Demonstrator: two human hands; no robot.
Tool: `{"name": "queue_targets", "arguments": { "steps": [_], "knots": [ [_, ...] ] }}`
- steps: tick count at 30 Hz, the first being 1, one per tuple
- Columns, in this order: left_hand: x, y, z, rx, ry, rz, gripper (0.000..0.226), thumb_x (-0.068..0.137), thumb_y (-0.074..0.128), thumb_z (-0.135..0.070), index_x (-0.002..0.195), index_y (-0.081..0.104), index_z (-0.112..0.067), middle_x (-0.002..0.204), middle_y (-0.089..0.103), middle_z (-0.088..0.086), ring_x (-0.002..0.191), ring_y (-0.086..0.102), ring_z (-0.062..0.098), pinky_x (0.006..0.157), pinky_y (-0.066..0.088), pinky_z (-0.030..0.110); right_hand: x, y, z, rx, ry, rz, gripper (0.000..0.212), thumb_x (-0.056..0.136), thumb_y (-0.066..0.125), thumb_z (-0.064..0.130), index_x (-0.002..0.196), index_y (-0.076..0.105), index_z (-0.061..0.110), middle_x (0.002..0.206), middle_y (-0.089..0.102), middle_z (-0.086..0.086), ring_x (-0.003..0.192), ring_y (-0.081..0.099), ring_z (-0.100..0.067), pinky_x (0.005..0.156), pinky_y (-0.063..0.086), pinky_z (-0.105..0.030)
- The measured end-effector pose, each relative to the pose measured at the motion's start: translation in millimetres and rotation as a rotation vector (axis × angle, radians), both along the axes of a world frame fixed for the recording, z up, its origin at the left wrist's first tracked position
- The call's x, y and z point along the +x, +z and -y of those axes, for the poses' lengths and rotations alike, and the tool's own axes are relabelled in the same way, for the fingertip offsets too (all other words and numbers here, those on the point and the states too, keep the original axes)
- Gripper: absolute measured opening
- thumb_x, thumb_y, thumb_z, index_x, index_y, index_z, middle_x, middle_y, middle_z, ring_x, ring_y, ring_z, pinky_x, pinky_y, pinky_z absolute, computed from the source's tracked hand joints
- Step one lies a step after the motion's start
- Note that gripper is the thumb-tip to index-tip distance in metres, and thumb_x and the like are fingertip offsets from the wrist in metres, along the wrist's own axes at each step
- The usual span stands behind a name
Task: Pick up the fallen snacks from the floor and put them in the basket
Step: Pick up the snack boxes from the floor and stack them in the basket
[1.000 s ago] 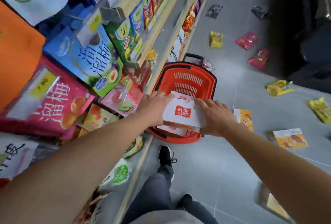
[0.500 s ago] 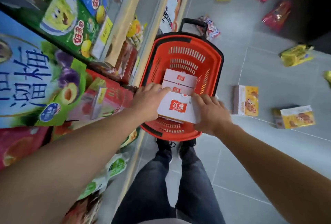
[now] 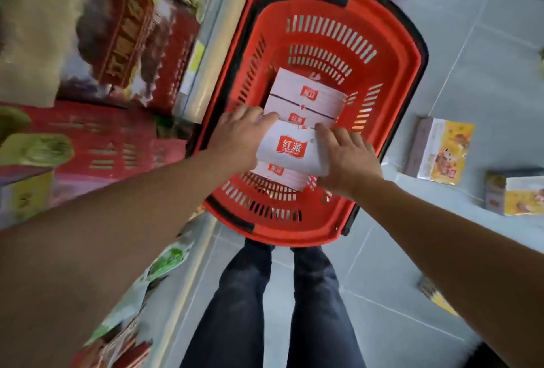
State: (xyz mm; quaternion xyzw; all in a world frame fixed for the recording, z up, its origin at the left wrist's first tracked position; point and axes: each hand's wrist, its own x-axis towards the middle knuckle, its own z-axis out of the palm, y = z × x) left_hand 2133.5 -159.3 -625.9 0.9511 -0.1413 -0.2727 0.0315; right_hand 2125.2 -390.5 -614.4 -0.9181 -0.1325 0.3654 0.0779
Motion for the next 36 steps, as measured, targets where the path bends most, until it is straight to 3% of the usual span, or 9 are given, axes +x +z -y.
{"name": "queue_targets", "arguments": {
  "steps": [4,9,13,18,23,28,33,36],
  "knots": [
    [41,-52,8,-0.031,-0.006,0.037,0.089,0.059,0.074,-0.014,0.138,0.035,-0.031,0.123,0.046,-0.001,0.123,0.040,0.026,0.093,0.042,0.044,42,-49,7,-0.027,0.000,0.046,0.111,0.065,0.081,0.039,0.153,0.014,0.027,0.144,0.040,-0.003,0.133,0.039,-0.032,0.112,0.029,-0.046],
    [99,-109,22,-0.049,0.042,0.042,0.092,0.062,0.078,-0.017,0.141,0.032,-0.028,0.133,0.042,0.001,0.132,0.032,0.026,0.101,0.039,0.046,98,-104,17,-0.056,0.001,0.140,0.111,0.067,0.083,0.038,0.153,0.015,0.026,0.143,0.040,-0.005,0.133,0.037,-0.034,0.114,0.028,-0.045],
    [138,-140,32,-0.051,0.066,0.078,0.091,0.062,0.074,-0.007,0.141,0.033,-0.028,0.138,0.040,0.001,0.135,0.029,0.026,0.106,0.035,0.046,130,-135,21,-0.097,-0.011,0.233,0.111,0.067,0.084,0.042,0.152,0.016,0.024,0.141,0.041,-0.007,0.132,0.038,-0.035,0.114,0.030,-0.047],
    [167,-155,41,-0.075,0.088,0.171,0.092,0.065,0.076,-0.009,0.143,0.032,-0.029,0.140,0.039,0.003,0.136,0.028,0.028,0.106,0.035,0.046,154,-147,25,-0.104,-0.080,0.319,0.105,0.070,0.082,0.033,0.153,0.018,0.024,0.144,0.040,-0.008,0.137,0.033,-0.035,0.117,0.025,-0.048],
    [175,-170,42,-0.037,0.143,0.249,0.096,0.075,0.070,-0.007,0.153,0.020,-0.029,0.156,0.025,0.003,0.146,0.014,0.032,0.117,0.020,0.046,157,-165,20,-0.095,-0.111,0.451,0.095,0.073,0.079,0.033,0.150,0.026,0.018,0.144,0.042,-0.009,0.135,0.034,-0.035,0.114,0.026,-0.048],
    [166,-183,39,-0.011,0.115,0.301,0.093,0.075,0.073,-0.010,0.152,0.025,-0.029,0.156,0.025,0.003,0.141,0.023,0.032,0.113,0.026,0.046,151,-184,20,-0.066,-0.161,0.412,0.090,0.076,0.079,0.026,0.149,0.026,0.022,0.146,0.038,-0.008,0.137,0.032,-0.034,0.116,0.026,-0.047],
    [167,-178,47,-0.025,0.123,0.359,0.076,0.074,0.065,-0.003,0.144,0.040,-0.021,0.147,0.036,0.008,0.131,0.034,0.034,0.107,0.033,0.046,156,-194,18,-0.105,-0.261,0.534,0.055,0.088,0.068,0.024,0.135,0.040,0.018,0.138,0.040,-0.010,0.126,0.039,-0.037,0.106,0.035,-0.050],
    [153,-178,49,-0.047,0.064,0.302,0.081,0.072,0.069,-0.013,0.145,0.035,-0.021,0.147,0.034,0.008,0.134,0.031,0.031,0.107,0.032,0.045,150,-192,17,-0.084,-0.242,0.495,0.052,0.088,0.065,0.022,0.134,0.043,0.015,0.134,0.045,-0.011,0.124,0.042,-0.036,0.104,0.037,-0.050]
  ]
}}
